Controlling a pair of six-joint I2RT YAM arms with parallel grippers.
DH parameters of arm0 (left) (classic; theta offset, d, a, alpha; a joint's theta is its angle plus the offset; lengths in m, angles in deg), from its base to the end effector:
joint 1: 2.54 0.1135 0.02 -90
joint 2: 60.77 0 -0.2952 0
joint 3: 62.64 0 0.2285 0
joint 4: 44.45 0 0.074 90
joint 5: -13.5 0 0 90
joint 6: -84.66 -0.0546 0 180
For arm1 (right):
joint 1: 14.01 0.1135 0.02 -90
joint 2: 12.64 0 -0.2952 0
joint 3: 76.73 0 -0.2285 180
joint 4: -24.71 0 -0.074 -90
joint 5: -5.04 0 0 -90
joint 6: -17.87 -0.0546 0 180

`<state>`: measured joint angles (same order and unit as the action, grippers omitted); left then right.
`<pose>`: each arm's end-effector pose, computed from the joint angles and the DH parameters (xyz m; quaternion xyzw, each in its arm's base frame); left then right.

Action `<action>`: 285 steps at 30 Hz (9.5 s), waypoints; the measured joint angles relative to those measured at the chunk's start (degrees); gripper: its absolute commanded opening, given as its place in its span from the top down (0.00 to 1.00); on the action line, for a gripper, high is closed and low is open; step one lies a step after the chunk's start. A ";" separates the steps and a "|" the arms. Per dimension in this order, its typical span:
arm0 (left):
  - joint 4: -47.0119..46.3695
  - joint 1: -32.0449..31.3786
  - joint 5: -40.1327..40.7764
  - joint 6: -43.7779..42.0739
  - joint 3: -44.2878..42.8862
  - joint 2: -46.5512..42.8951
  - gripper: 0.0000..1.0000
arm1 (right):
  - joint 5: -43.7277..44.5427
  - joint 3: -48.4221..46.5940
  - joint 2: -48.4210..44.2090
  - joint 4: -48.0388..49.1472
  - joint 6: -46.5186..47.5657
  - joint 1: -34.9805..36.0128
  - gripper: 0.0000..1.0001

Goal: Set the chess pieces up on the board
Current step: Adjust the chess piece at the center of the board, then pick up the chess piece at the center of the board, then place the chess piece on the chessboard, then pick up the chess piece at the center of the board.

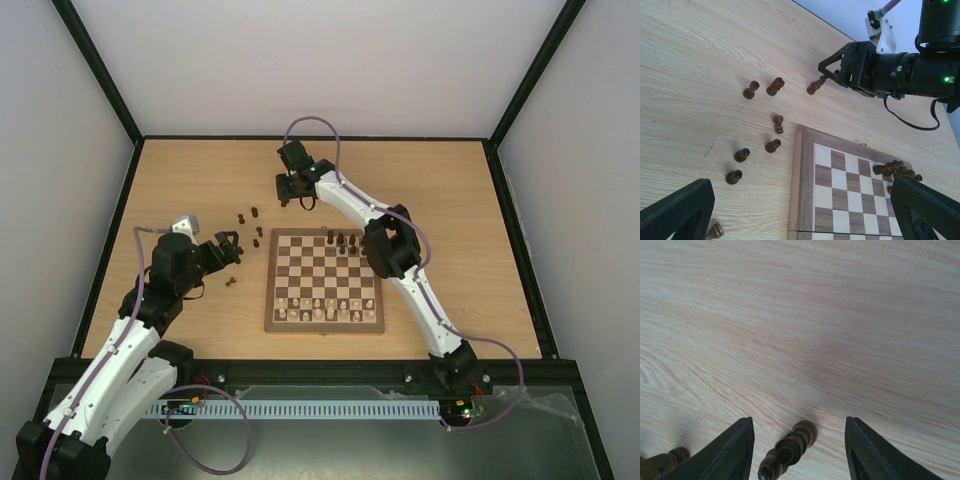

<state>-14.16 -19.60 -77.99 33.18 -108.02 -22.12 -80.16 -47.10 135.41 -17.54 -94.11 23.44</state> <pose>0.1279 -0.0407 0.2733 -0.1487 0.8232 -0.2650 0.4796 0.4769 0.3595 0.1965 -0.1043 0.8994 0.1766 0.3860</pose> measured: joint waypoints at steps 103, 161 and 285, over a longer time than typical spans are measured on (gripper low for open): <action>-0.57 0.00 -1.09 -0.02 1.31 0.57 0.00 | 11.80 28.98 -18.05 -0.33 -0.48 -8.98 0.70; -0.55 0.00 -1.51 0.33 2.14 -1.51 0.00 | 5.53 43.52 -42.18 -2.82 0.37 4.59 0.91; 2.38 0.00 3.87 -0.83 -6.56 13.55 0.01 | 7.43 63.32 -62.38 4.13 -1.33 6.51 0.01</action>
<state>-11.78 -19.60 -74.13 32.35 -114.57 -8.57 -72.73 16.22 73.03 -13.41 -95.44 29.96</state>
